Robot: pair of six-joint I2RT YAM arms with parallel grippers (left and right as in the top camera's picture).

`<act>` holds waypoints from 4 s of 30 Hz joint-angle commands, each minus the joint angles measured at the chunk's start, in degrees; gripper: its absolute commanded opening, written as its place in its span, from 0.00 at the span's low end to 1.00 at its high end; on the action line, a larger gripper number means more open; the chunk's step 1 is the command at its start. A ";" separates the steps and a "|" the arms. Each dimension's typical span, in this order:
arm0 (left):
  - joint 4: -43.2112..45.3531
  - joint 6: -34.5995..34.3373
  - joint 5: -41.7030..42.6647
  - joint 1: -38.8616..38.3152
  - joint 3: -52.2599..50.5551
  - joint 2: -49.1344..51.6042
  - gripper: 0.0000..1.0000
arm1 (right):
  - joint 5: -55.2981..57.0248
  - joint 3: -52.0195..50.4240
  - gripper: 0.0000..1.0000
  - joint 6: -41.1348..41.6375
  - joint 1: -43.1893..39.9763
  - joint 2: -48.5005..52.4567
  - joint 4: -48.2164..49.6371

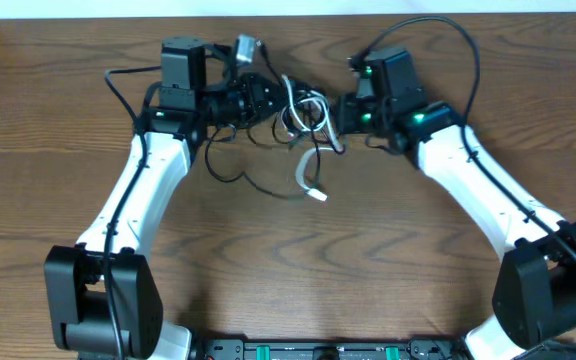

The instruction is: Untangle cables

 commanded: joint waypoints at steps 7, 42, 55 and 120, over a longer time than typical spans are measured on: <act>0.66 1.33 3.28 7.58 0.63 -1.95 0.07 | 22.67 -0.85 0.01 -0.59 -6.49 1.66 -7.43; -4.50 16.48 -7.43 -9.70 0.13 8.33 0.51 | -17.88 -0.92 0.01 -15.04 -10.10 1.86 -0.83; 9.29 21.92 -10.34 -9.86 0.13 16.70 0.51 | -17.88 -0.94 0.01 -15.06 -10.01 1.86 -0.87; 13.94 21.51 -16.68 -15.43 0.15 15.67 0.08 | -16.92 -0.85 0.01 -13.49 -15.47 -8.92 -6.43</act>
